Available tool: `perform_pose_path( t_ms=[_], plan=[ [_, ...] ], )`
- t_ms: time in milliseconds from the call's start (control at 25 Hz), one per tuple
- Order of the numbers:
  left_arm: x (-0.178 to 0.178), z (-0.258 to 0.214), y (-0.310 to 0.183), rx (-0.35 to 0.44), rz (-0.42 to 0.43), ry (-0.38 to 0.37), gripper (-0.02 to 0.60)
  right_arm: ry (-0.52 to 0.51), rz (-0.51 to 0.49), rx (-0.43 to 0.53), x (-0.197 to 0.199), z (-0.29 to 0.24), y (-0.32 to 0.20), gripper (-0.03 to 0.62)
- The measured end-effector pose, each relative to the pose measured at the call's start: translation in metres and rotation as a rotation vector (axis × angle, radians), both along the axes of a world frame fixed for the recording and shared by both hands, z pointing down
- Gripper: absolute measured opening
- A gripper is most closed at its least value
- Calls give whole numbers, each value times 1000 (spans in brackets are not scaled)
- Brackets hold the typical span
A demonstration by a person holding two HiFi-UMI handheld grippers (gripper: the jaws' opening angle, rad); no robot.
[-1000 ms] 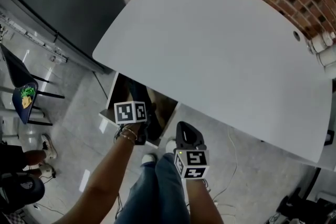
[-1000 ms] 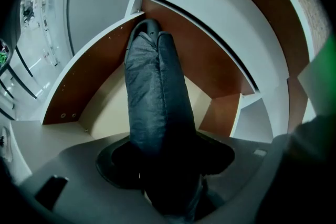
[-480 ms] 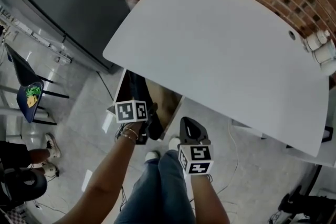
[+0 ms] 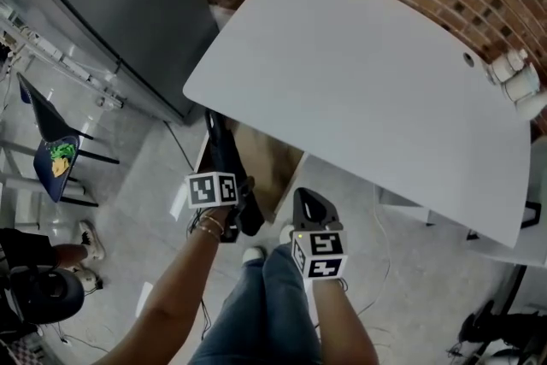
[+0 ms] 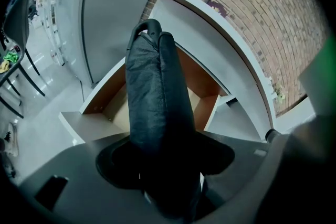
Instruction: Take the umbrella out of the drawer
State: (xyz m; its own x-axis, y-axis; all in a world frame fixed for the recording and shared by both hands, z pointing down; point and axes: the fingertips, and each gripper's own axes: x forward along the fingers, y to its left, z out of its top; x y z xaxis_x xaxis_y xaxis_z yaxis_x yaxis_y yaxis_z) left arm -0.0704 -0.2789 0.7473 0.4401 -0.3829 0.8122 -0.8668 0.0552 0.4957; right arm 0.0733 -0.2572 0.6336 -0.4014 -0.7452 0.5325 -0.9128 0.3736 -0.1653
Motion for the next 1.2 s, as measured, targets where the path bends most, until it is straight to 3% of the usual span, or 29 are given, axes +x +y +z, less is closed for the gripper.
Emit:
perform_pose_path(
  t_ms=[480, 760, 1200],
  plan=[
    [-28, -49, 28, 49, -5, 27, 270, -1, 22, 56, -23, -47, 11, -7],
    [-39, -93, 43, 120, -18, 78, 270, 38, 25, 99, -25, -84, 24, -7],
    [-50, -172, 41, 332, 11, 74, 268, 67, 11, 202, -27, -158, 31, -8]
  ],
)
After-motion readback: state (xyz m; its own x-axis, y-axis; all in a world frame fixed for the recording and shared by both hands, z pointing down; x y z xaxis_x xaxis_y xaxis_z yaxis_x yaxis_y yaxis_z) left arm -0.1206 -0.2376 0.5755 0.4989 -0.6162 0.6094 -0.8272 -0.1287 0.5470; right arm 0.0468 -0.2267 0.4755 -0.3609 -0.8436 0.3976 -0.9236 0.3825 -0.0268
